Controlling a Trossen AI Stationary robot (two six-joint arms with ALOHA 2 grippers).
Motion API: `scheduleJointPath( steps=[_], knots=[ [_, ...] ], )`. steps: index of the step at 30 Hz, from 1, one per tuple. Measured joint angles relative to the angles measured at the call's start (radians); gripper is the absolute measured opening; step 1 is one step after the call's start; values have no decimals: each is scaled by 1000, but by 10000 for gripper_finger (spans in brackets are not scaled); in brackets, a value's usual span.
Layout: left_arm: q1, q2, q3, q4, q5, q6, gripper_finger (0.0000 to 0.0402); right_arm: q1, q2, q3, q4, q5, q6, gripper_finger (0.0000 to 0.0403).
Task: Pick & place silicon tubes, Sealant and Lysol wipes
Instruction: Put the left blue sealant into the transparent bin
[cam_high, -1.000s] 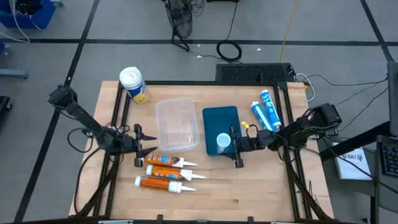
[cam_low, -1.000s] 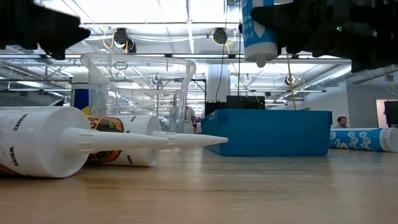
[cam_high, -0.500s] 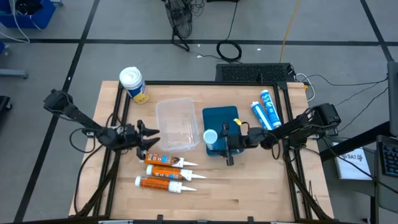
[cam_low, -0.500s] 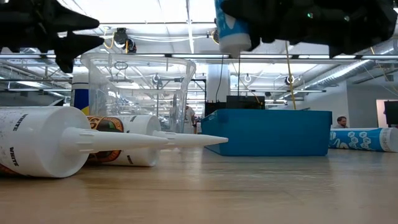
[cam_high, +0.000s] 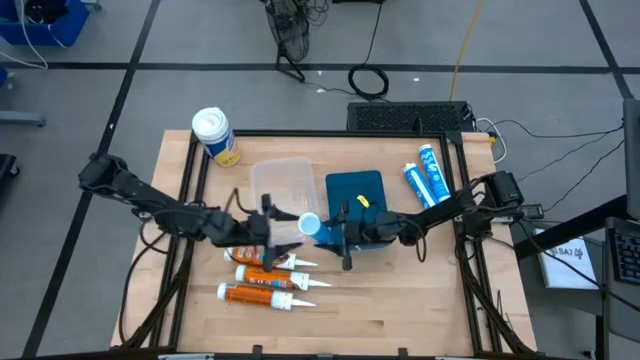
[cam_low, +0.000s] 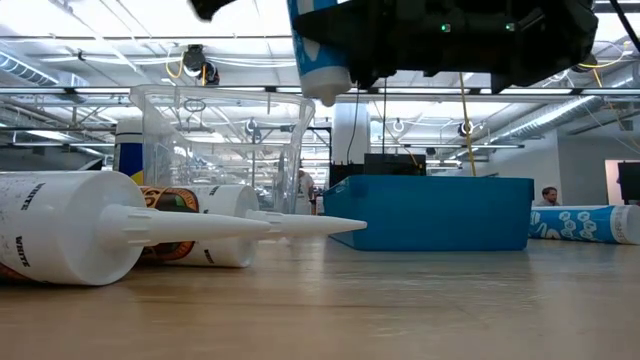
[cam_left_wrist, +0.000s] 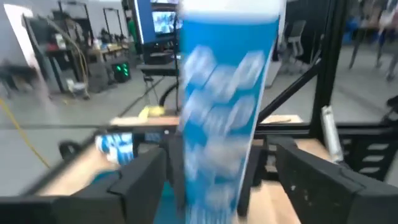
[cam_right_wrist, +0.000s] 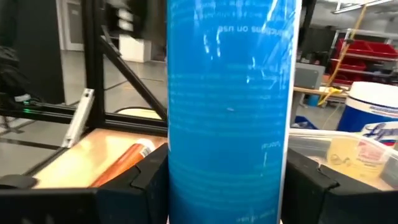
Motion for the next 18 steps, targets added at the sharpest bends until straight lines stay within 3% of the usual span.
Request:
scheduleJointPath(
  steps=[6,15,18],
  knots=[
    [2,71,135,-65,-7,70,323,2,-1,4,15,-6,-3,205],
    [115,179,147,123,106,38,323,5,-1,5,0,0,20,205],
    [124,176,147,142,118,70,294,5,-1,5,-17,0,39,205]
  ],
)
